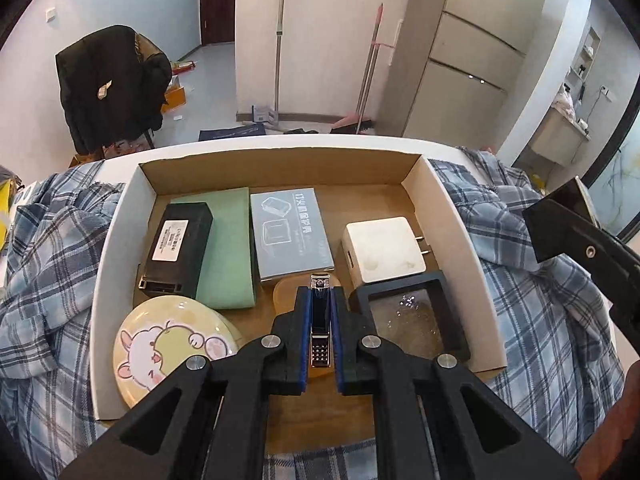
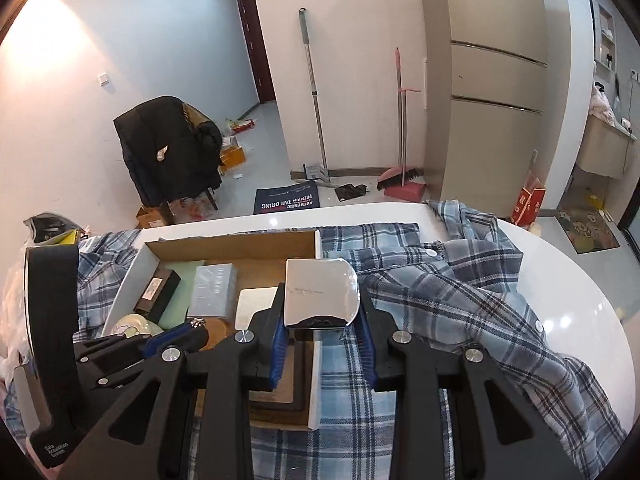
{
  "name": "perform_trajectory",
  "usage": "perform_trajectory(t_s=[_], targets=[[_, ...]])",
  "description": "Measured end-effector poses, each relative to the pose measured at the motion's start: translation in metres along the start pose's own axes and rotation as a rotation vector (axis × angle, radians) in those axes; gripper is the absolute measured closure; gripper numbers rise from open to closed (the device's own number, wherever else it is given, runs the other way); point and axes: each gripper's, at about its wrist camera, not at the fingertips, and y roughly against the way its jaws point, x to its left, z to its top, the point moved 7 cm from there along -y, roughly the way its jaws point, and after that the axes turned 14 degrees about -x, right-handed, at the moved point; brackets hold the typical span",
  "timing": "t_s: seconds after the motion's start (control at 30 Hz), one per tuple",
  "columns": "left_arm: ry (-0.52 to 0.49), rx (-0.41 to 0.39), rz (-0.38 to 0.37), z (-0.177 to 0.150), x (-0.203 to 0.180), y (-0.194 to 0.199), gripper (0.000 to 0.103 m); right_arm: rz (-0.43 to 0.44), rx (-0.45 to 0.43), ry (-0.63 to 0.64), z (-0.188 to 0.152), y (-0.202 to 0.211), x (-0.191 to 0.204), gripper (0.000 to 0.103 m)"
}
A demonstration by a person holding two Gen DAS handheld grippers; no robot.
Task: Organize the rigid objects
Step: 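Carry the clipper and cup into the cardboard box and open both grippers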
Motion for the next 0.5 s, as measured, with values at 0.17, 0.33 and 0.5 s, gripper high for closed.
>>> perform_trajectory(t_s=[0.17,0.33,0.5], targets=[[0.065,0.000,-0.039,0.000,0.003,-0.001,0.093,-0.002,-0.002,0.001,0.001,0.000,-0.001,0.074],[0.056,-0.017,-0.014,0.002,0.008,-0.002,0.093,-0.004,-0.003,-0.001,0.001,0.002,-0.002,0.074],[0.074,-0.059,-0.025,0.015,0.013,0.013,0.093,0.006,-0.013,-0.012,0.002,0.003,-0.003,0.074]])
